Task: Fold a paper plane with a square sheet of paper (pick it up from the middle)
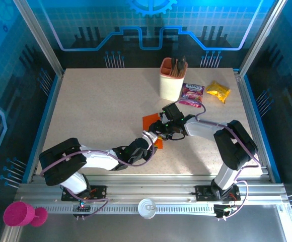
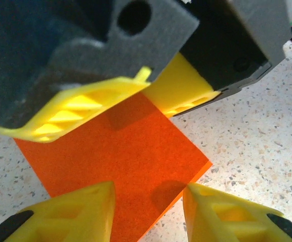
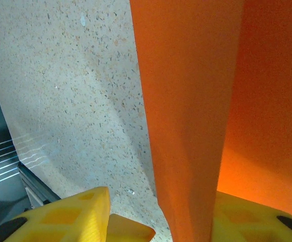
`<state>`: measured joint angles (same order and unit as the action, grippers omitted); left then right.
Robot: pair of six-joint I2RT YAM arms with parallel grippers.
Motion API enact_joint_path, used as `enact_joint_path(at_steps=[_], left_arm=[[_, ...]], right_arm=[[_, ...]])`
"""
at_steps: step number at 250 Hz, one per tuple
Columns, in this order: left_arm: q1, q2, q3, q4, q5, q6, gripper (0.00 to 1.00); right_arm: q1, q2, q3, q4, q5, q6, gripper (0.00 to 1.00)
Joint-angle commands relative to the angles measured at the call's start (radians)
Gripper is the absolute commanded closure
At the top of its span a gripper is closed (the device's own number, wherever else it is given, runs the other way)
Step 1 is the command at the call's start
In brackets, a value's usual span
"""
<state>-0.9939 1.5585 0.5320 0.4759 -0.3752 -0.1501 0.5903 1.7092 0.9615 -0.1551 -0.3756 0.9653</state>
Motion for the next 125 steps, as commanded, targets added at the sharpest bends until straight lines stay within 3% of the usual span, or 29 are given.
enact_joint_path(at_steps=[1,52,125], left_arm=[[0.006,0.016,0.030,0.007,0.023,0.015,0.59],[0.007,0.023,0.032,0.027,0.011,0.003,0.59],[0.005,0.034,0.037,0.058,0.000,0.000,0.77]], right_arm=[[0.013,0.010,-0.010,0.009,-0.009,0.010,0.54],[0.017,0.010,-0.013,0.013,-0.006,0.021,0.54],[0.029,-0.001,-0.015,0.012,0.006,0.031,0.54]])
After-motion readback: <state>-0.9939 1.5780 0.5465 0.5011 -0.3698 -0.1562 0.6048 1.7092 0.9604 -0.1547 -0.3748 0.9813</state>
